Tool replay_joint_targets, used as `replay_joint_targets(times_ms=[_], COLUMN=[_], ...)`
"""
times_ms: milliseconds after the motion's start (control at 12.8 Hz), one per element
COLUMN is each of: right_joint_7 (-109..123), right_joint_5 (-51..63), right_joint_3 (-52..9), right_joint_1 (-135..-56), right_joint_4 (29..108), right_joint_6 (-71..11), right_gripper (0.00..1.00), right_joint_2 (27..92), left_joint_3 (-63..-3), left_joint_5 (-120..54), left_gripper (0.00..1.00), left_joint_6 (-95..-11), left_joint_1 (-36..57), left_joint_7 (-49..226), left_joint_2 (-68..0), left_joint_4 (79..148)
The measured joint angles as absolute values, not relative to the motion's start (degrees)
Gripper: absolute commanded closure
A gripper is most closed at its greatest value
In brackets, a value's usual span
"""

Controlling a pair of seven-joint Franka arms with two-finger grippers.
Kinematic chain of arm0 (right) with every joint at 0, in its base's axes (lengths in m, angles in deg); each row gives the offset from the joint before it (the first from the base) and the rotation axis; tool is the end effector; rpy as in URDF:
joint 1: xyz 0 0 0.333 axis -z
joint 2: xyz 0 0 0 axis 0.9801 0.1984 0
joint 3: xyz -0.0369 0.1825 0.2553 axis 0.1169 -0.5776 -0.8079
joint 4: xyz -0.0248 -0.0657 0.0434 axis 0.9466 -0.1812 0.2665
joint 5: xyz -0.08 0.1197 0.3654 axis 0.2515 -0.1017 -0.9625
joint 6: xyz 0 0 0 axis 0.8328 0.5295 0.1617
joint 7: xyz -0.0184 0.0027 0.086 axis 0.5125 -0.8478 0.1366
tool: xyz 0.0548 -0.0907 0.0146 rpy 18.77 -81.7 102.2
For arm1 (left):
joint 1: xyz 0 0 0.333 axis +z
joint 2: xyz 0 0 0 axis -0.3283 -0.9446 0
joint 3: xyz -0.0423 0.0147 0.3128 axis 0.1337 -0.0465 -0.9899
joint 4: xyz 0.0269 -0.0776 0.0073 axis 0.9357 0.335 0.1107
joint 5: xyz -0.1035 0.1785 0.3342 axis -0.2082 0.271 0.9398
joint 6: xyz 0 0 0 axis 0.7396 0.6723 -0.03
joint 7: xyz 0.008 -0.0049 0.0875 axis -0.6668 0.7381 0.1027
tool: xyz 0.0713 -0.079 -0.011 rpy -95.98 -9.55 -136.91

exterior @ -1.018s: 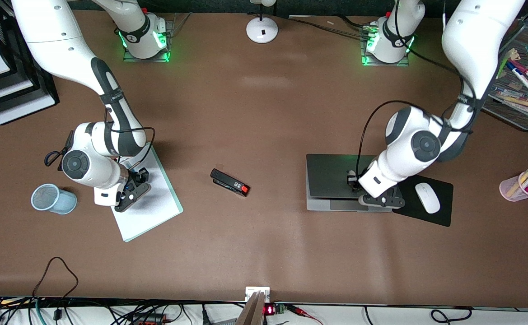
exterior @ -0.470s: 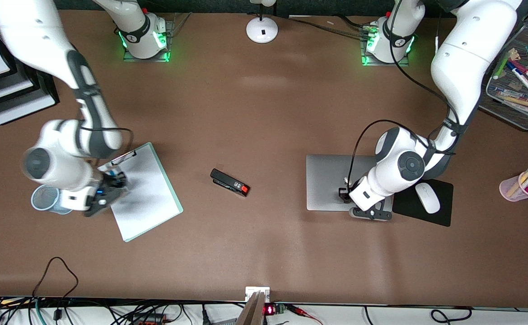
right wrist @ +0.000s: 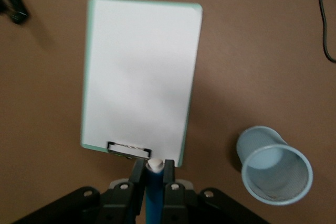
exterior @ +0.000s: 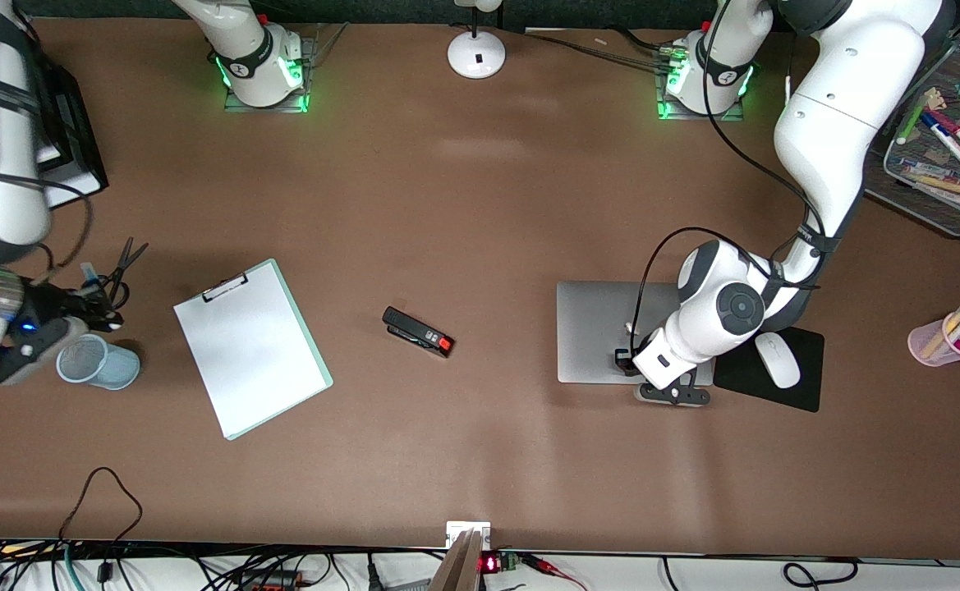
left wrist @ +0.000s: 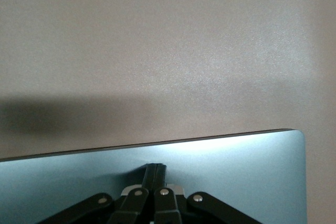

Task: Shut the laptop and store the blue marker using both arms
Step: 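Carry the marker into the blue cup with the right gripper while the left gripper withdraws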

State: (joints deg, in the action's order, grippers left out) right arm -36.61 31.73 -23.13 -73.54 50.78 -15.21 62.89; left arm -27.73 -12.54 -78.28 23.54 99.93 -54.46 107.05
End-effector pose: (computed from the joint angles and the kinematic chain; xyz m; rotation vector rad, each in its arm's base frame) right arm 0.6770 -0.0798 0.4248 -2.7887 -0.9484 0.0502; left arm 0.6722 -0.1949 0.1884 2.9490 -0.0646 0.1033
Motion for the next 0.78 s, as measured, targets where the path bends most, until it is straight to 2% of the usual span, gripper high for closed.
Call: replay_joint_targets(times_ms=[157, 313, 705, 783], right_joint_7=[-42.65, -51.04, -71.81, -75.94], right_joint_5=[28.35, 26.31, 17.17, 14.35], right_joint_3=[-23.11, -23.11, -23.1, -23.1], right_joint_1=[-71.54, -69.25, -63.94, -62.74], right_joint_4=[49.35, 49.11, 49.05, 49.07], right_joint_6=[-14.15, -14.07, -14.07, -14.12], right_gripper=[1.0, 1.0, 1.0, 1.0], right_joint_2=[62.35, 61.67, 61.36, 61.66], left_joint_3=[-27.87, -27.89, -27.79, -27.76], left_joint_5=[-12.53, -12.48, -12.57, -12.75], left_gripper=[1.0, 1.0, 1.0, 0.93], left_joint_6=[-77.21, -71.32, -43.23, -39.12], left_joint_1=[23.56, 23.67, 24.3, 24.68], left_joint_7=[99.93, 99.93, 96.51, 95.63], left_joint_2=[-54.24, -52.34, -40.26, -38.03], left_joint_4=[105.8, 103.57, 96.7, 95.71])
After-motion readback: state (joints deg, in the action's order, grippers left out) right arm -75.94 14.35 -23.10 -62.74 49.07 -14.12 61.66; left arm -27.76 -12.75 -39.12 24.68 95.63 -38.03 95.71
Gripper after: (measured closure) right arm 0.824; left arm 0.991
